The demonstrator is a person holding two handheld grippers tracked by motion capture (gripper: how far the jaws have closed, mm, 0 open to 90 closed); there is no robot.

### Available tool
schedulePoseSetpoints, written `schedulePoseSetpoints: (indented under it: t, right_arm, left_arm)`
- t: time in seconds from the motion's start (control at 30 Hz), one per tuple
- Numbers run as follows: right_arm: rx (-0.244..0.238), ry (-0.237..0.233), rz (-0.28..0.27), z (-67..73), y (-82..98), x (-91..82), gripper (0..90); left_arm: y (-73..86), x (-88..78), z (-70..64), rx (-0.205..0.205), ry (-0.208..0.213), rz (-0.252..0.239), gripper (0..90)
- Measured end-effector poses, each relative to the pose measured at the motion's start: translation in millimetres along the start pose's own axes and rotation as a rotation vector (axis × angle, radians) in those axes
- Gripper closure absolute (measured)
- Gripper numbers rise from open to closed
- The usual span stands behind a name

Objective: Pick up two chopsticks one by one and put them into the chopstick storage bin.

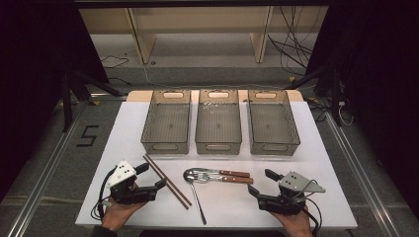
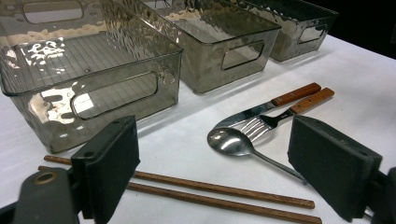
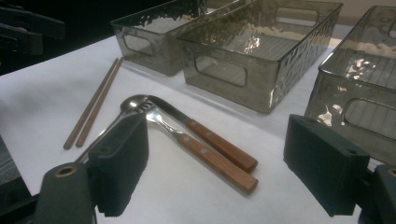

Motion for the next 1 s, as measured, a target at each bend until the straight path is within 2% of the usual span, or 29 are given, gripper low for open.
schedulePoseSetpoints:
  t: [0.53,0.77,0.9,0.93,0.97,1.0]
  right_arm:
    - [0.005,0.001,0.003,0.3,3.3,-0.7,22.9]
    - [0.005,0.003,0.002,-0.5,3.1,-1.1,23.1]
    - [0.01,0.004,0.001,-0.9,3.1,-1.0,23.2]
    - [0.009,0.002,0.0,-1.1,2.9,-1.0,23.3]
    - [0.009,0.001,0.001,-1.2,2.8,-0.8,23.4]
    - [0.011,0.0,0.003,-1.2,2.8,-0.5,23.4]
  left_arm:
    - [-0.9,-0.6,-0.6,0.002,0.006,0.001,16.0]
    - [-9.4,-3.1,1.7,0.012,0.002,0.002,16.8]
    - [-15.2,-6.3,10.2,0.017,0.002,0.033,19.2]
    - [-16.7,-6.7,12.6,0.032,0.006,0.057,20.5]
    - [-21.1,-6.9,15.8,0.059,0.009,0.104,20.5]
    - [-21.1,-6.9,15.8,0.059,0.009,0.104,20.5]
Point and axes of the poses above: each handheld gripper's, and its own axes: x roughly forward along the jaws, y roughly out of its underside, z roughly to its left, the point moved 2 cm from there along x, roughly forward along the jaws, and after that the axes turned 13 degrees about z, right-handed, at the moved point
